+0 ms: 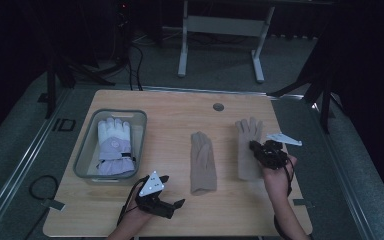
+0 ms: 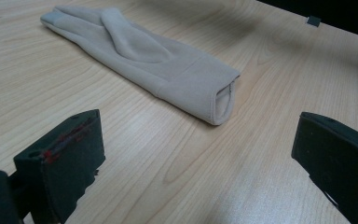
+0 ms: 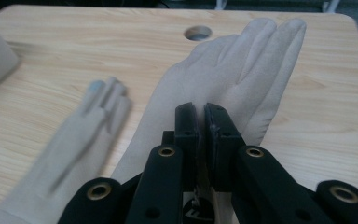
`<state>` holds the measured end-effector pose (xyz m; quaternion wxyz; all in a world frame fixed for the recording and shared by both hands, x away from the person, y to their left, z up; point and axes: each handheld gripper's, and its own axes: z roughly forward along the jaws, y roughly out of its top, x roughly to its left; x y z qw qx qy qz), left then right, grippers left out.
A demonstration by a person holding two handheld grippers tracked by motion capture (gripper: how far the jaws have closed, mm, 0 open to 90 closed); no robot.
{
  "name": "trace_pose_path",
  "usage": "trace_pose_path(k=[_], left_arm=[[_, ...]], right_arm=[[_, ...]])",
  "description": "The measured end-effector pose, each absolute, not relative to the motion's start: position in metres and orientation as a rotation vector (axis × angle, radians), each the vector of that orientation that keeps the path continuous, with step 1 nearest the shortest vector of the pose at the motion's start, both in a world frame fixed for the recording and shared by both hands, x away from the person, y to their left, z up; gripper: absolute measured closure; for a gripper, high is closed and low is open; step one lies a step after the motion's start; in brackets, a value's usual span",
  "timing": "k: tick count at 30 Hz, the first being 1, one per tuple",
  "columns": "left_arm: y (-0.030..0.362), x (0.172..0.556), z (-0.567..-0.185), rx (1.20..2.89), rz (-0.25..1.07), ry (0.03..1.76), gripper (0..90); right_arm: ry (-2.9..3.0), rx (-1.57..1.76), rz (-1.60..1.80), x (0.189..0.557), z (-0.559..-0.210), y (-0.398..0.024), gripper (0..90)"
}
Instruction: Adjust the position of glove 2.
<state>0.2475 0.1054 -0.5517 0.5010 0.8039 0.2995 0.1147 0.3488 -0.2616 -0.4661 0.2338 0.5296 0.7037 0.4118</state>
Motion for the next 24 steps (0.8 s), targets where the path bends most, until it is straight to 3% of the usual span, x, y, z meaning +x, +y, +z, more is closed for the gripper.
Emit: trace_pose_path(k=[24], left_arm=[[0.109, 0.246, -0.548, 1.926, 0.296, 0.715, 2.4]], right_arm=[[2.049, 1.392, 1.238, 0.345, -0.473, -0.150, 84.2]])
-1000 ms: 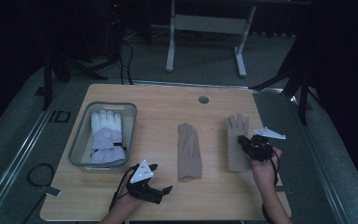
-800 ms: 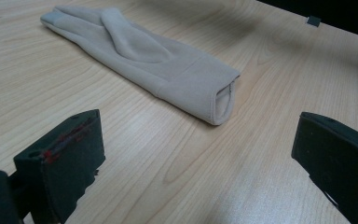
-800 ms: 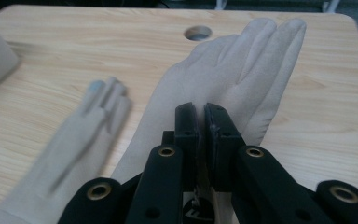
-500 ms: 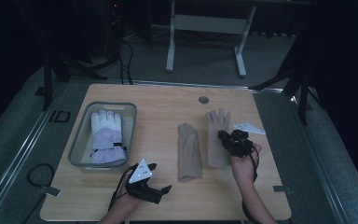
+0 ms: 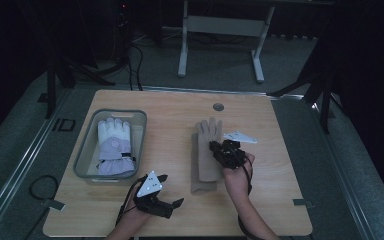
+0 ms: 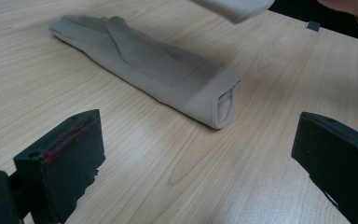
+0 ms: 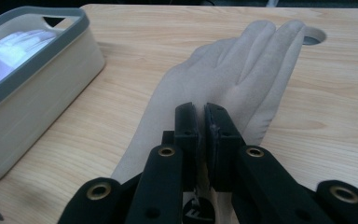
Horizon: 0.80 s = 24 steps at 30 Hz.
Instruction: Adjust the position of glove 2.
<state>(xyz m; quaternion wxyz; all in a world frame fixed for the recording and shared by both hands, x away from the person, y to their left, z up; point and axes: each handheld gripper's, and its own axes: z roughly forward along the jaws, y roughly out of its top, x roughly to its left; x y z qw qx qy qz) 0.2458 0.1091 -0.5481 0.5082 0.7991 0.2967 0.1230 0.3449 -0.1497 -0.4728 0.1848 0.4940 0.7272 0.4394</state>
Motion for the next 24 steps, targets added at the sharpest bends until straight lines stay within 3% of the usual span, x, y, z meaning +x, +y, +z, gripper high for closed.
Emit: trace_pose_path(k=[24], left_arm=[[0.109, 0.245, -0.548, 1.930, 0.302, 0.711, 2.4]], right_arm=[[2.149, 1.471, 1.102, 0.349, -0.533, -0.127, 83.1]])
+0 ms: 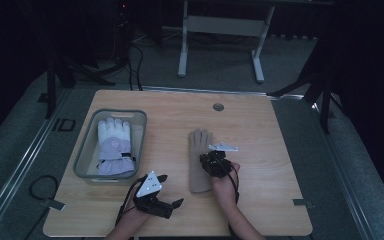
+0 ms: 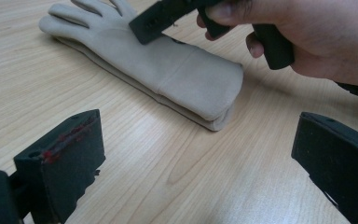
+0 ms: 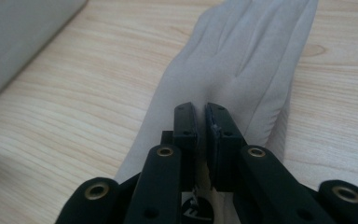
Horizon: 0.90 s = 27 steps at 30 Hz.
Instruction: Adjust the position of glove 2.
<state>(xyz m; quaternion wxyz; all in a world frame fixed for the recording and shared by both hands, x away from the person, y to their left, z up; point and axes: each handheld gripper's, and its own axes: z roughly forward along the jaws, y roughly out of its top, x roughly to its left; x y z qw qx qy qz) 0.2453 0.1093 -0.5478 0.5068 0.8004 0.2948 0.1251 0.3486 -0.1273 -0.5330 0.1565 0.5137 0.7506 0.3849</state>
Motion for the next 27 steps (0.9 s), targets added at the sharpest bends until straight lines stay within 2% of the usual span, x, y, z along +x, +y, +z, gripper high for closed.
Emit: trace_pose_path(k=[4, 7, 8, 9, 12, 14, 16, 27], left_arm=[[0.110, 0.245, -0.547, 1.933, 0.317, 0.712, 3.4], [0.110, 0.246, -0.547, 1.935, 0.314, 0.715, 3.5], [0.110, 0.246, -0.547, 1.935, 0.314, 0.715, 3.6], [0.109, 0.246, -0.546, 1.944, 0.310, 0.718, 4.3], [0.108, 0.245, -0.546, 1.949, 0.310, 0.714, 4.6], [0.107, 0.246, -0.545, 1.954, 0.301, 0.726, 4.6], [0.107, 0.246, -0.545, 1.955, 0.292, 0.731, 4.6], [0.099, 0.244, -0.546, 1.993, 0.270, 0.705, 5.0]], right_arm=[[2.166, 1.468, 1.094, 0.350, -0.539, -0.129, 80.8], [2.177, 1.465, 1.126, 0.350, -0.534, -0.133, 70.4], [2.177, 1.465, 1.126, 0.350, -0.534, -0.133, 70.4], [2.177, 1.441, 1.164, 0.349, -0.529, -0.136, 55.2], [2.186, 1.387, 1.209, 0.349, -0.521, -0.144, 37.3], [2.234, 1.360, 1.259, 0.351, -0.516, -0.150, 22.2], [2.282, 1.312, 1.291, 0.351, -0.513, -0.153, 13.0], [2.401, 0.962, 1.342, 0.346, -0.513, -0.179, 15.4]])
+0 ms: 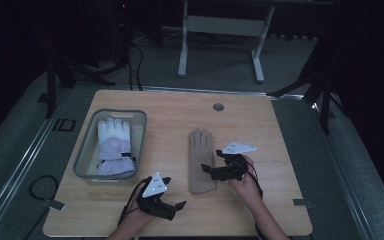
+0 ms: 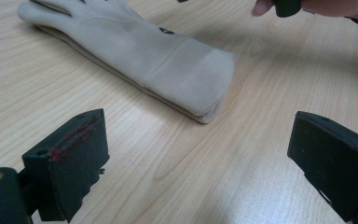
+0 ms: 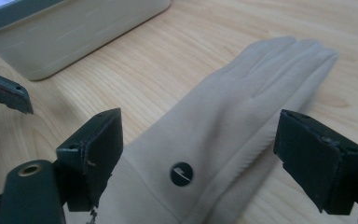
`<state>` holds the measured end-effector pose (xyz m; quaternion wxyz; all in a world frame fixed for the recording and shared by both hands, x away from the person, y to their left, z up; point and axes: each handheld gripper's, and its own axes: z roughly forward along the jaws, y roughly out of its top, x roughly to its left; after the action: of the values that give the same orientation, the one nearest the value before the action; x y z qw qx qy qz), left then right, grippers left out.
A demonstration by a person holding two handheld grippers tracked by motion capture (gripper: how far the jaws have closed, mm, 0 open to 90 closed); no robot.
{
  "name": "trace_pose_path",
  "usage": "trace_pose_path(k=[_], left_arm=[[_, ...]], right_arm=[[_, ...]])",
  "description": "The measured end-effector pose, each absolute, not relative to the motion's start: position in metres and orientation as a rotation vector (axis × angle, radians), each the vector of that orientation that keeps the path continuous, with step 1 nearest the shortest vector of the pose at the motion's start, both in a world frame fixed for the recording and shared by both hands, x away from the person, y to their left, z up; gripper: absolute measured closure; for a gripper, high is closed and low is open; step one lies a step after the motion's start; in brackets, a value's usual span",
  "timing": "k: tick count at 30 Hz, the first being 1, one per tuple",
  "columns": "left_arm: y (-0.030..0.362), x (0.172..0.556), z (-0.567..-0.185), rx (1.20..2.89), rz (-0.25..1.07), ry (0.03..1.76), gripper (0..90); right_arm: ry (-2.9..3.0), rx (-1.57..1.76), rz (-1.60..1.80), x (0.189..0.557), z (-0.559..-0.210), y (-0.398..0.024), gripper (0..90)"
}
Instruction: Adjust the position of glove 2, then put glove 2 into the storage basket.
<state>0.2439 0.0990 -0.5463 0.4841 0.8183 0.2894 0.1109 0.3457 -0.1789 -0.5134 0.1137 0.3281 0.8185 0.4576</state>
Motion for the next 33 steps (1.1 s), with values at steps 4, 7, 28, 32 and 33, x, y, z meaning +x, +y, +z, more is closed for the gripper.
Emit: trace_pose_path(k=[4, 7, 28, 32, 33], left_arm=[[0.095, 0.243, -0.547, 2.009, 0.260, 0.689, 5.3], [0.093, 0.243, -0.547, 2.011, 0.248, 0.679, 5.4], [0.056, 0.272, -0.538, 2.116, 0.222, 0.527, 14.6], [0.047, 0.279, -0.535, 2.150, 0.227, 0.489, 20.8], [0.047, 0.279, -0.535, 2.150, 0.227, 0.489, 21.2]], right_arm=[[2.416, 0.915, 1.367, 0.343, -0.517, -0.189, 15.4], [2.477, 0.890, 1.358, 0.342, -0.518, -0.193, 15.8], [2.451, 1.039, 1.305, 0.381, -0.508, -0.207, 35.3], [2.433, 1.100, 1.287, 0.400, -0.510, -0.195, 43.4], [2.420, 1.120, 1.279, 0.405, -0.511, -0.192, 43.1]])
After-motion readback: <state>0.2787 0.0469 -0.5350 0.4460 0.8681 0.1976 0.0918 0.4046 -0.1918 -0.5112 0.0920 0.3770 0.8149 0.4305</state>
